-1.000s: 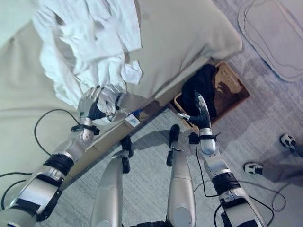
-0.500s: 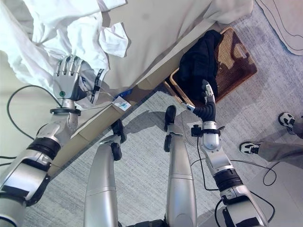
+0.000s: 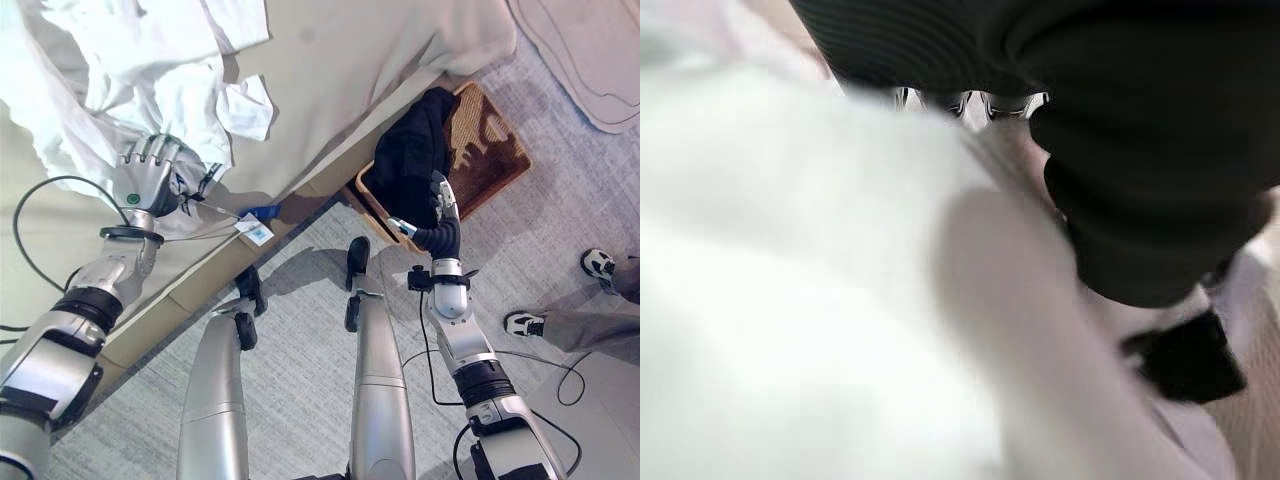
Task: Pick up clothes into the bucket
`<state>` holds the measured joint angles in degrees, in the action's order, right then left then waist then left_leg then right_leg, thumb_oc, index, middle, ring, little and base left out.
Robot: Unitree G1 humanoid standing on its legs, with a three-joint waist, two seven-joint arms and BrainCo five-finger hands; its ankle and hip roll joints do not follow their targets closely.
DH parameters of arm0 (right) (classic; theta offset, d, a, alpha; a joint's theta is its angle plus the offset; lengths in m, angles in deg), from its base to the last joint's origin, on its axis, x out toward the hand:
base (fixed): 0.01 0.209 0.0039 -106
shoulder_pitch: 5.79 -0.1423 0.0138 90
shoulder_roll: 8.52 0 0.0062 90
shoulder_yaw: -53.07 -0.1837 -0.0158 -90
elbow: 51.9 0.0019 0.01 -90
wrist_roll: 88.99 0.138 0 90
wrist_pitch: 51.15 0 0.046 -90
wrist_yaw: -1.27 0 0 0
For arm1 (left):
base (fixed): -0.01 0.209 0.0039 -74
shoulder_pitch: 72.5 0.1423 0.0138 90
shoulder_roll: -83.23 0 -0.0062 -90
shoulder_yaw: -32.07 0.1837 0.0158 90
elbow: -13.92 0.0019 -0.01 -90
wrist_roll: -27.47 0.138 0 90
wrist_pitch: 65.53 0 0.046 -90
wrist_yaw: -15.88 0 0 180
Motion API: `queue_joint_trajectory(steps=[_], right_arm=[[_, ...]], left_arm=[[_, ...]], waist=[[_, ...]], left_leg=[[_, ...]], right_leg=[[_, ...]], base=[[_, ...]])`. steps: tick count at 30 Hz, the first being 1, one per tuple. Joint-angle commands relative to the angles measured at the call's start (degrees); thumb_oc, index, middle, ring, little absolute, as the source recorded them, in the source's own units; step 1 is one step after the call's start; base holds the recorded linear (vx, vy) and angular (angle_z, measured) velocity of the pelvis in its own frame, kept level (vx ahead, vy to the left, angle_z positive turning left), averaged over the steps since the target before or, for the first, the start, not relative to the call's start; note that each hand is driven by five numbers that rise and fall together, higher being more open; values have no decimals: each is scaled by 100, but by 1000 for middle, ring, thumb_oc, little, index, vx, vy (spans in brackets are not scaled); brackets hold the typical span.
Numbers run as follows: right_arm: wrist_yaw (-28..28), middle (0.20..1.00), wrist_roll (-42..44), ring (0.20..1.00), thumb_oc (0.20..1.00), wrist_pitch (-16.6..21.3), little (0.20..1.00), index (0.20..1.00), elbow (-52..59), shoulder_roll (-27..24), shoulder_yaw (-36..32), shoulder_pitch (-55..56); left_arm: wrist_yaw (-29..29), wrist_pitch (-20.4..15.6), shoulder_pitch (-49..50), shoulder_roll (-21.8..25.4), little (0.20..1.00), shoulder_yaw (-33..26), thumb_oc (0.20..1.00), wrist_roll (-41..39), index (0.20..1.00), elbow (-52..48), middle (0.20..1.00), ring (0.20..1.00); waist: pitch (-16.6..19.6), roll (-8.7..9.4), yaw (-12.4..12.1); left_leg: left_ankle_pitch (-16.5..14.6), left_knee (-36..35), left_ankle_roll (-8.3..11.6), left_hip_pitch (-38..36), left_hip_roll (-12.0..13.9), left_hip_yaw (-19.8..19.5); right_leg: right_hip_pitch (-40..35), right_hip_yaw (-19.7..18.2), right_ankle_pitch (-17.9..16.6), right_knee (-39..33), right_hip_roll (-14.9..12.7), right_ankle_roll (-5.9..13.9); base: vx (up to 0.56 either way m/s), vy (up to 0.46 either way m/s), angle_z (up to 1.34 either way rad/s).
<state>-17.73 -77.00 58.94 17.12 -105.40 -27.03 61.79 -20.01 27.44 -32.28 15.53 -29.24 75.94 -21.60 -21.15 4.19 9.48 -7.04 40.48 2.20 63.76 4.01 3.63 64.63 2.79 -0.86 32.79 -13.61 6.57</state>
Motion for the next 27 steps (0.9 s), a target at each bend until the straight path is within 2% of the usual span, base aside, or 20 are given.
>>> queue_joint_trajectory(steps=[1, 9, 16, 17, 18, 20, 23, 26, 27], right_arm=[[69, 1000, 146, 1000, 1000, 284, 1000, 1000, 288, -131, -5, 135], [182, 1000, 263, 1000, 1000, 308, 1000, 1000, 217, -54, 140, 76], [227, 1000, 253, 1000, 1000, 272, 1000, 1000, 134, 31, 276, 30], [228, 1000, 247, 1000, 1000, 271, 1000, 1000, 125, 52, 288, 35], [218, 1000, 241, 1000, 1000, 269, 1000, 1000, 107, 62, 301, 33], [198, 1000, 222, 1000, 1000, 263, 1000, 1000, 80, 86, 310, 56], [164, 1000, 181, 1000, 1000, 249, 1000, 1000, 10, 94, 277, 110], [146, 1000, 156, 1000, 1000, 213, 1000, 1000, -47, 108, 97, 262], [146, 1000, 156, 1000, 1000, 194, 1000, 1000, -63, 141, 31, 326]], left_arm=[[508, 167, 252, 110, 200, -125, 200, -324, 200, 1104, 200, 200], [619, 8, 376, 154, 200, -174, 200, -598, 200, 1364, 200, 200], [670, -166, 549, 160, 200, -266, 200, -825, 200, 1455, 200, 200], [641, -195, 582, 150, 200, -291, 200, -854, 200, 1435, 200, 200], [608, -224, 600, 143, 200, -303, 200, -890, 200, 1405, 200, 200], [528, -325, 696, 80, 200, -371, 200, -997, 200, 1311, 200, 200], [397, -557, 921, -48, 200, -568, 200, -1299, 200, 944, 200, 200], [499, -1002, 1428, -72, 200, -1049, 200, -1934, 200, -313, 200, 200], [572, -1275, 1724, -143, 200, -1415, 200, -2446, 200, -886, 200, 200]], waist=[[16, -89, 36], [114, -114, 43], [142, -155, 5], [161, -161, -7], [146, -150, 4], [162, -163, -30], [200, -191, -125], [224, -253, -283], [216, -280, -340]], left_leg=[[-1, 8, 0, 58, 5, -258], [84, -350, 40, -335, 5, -199], [246, -897, 82, -984, -53, -144], [298, -1057, 91, -1142, -64, -146], [516, -1169, 59, -1180, -117, -110], [561, -1351, 70, -1431, -141, -140], [620, -1627, 83, -1868, -195, -178], [669, -1926, 97, -2338, -258, -246], [712, -2087, 111, -2554, -262, -270]], right_leg=[[-107, -132, -187, -18, -117, 388], [-461, -136, -267, -320, -180, 408], [-1046, -46, -348, -660, -275, 465], [-1202, -23, -371, -766, -289, 476], [-1262, 17, -569, -899, -341, 437], [-1513, 51, -579, -1024, -368, 446], [-1959, 134, -593, -1215, -415, 462], [-2464, 250, -585, -1438, -451, 480], [-2694, 315, -589, -1548, -469, 486]], base=[[0, 0, 0], [0, 0, 0], [4, 0, 1], [-54, 0, 5], [-36, -6, 11], [10, -16, 14], [60, -34, 7], [91, -46, 17], [92, -57, 25]])
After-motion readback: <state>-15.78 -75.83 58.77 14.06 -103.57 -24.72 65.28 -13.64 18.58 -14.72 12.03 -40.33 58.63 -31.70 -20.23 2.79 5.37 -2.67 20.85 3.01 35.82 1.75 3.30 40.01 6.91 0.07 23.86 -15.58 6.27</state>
